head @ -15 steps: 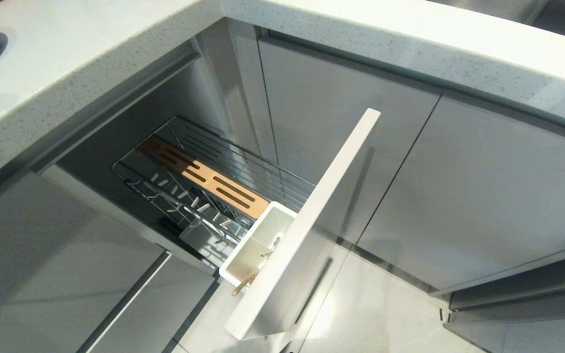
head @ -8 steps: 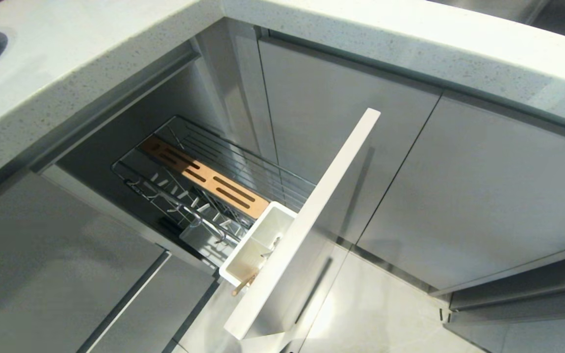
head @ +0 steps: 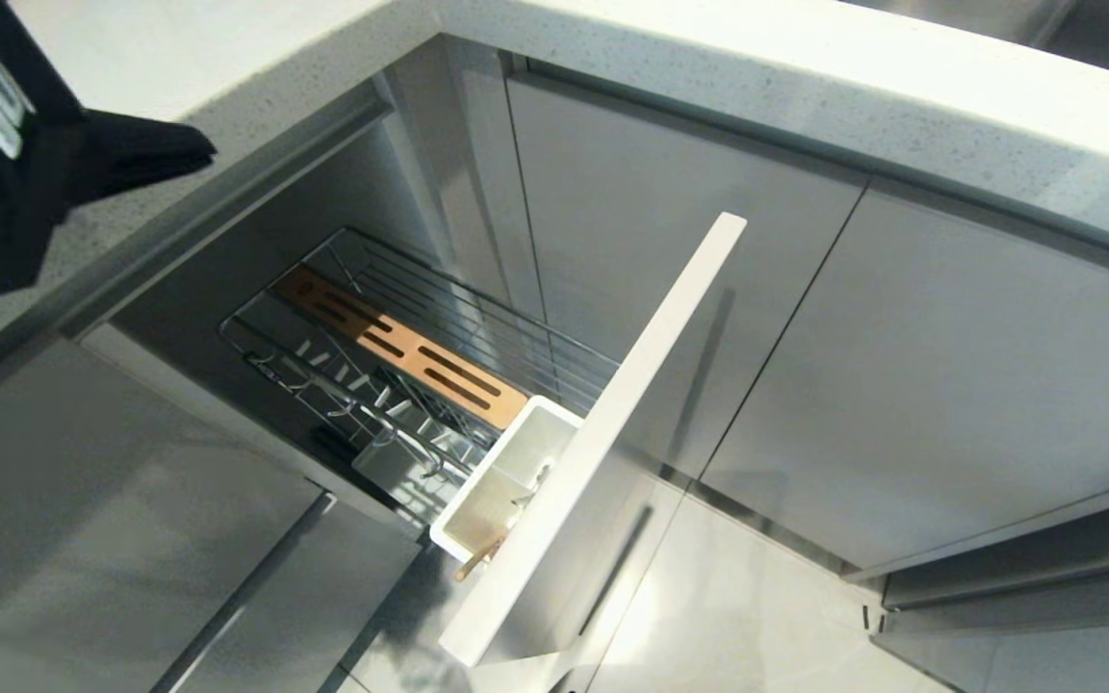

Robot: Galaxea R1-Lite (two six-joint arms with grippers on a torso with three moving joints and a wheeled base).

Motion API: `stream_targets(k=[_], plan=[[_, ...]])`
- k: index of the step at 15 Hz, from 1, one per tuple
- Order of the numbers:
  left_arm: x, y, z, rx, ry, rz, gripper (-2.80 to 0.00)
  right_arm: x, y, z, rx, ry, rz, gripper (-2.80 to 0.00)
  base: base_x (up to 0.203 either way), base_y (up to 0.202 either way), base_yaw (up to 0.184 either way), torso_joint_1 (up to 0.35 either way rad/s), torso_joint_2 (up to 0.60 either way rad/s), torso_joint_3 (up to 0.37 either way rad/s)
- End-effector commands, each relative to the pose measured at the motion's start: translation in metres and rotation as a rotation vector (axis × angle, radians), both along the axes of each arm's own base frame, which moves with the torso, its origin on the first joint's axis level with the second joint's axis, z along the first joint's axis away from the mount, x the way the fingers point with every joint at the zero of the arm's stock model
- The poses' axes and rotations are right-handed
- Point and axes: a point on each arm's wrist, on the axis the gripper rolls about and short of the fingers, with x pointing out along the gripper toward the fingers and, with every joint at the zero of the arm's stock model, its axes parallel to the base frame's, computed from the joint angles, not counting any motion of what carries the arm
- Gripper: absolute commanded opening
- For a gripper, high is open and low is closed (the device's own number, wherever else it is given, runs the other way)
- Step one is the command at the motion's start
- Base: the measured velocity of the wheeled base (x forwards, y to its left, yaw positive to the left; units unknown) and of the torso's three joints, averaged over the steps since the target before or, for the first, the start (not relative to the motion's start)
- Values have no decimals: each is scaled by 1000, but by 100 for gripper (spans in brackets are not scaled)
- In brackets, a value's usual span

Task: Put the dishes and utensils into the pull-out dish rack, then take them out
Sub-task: Take the chopsticks out of the cupboard

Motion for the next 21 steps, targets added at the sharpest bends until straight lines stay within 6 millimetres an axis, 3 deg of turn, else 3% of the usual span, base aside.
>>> stream_targets(k=[1, 7, 8, 16, 21], plan=[[15, -22, -23, 99, 103, -36, -280, 0, 0, 0, 1, -3, 0, -280, 0, 0, 0, 0, 0, 0], [20, -88, -94, 524, 389, -51, -280, 0, 0, 0, 0, -3, 0, -280, 0, 0, 0, 0, 0, 0], [17, -92, -101, 579, 421, -59, 0, 0, 0, 0, 1, -2, 1, -280, 0, 0, 0, 0, 0, 0], [17, -114, -138, 768, 648, -51, 0, 0, 0, 0, 0, -2, 0, -280, 0, 0, 0, 0, 0, 0], [18, -117, -144, 790, 679, -45, 0, 0, 0, 0, 1, -3, 0, -280, 0, 0, 0, 0, 0, 0]])
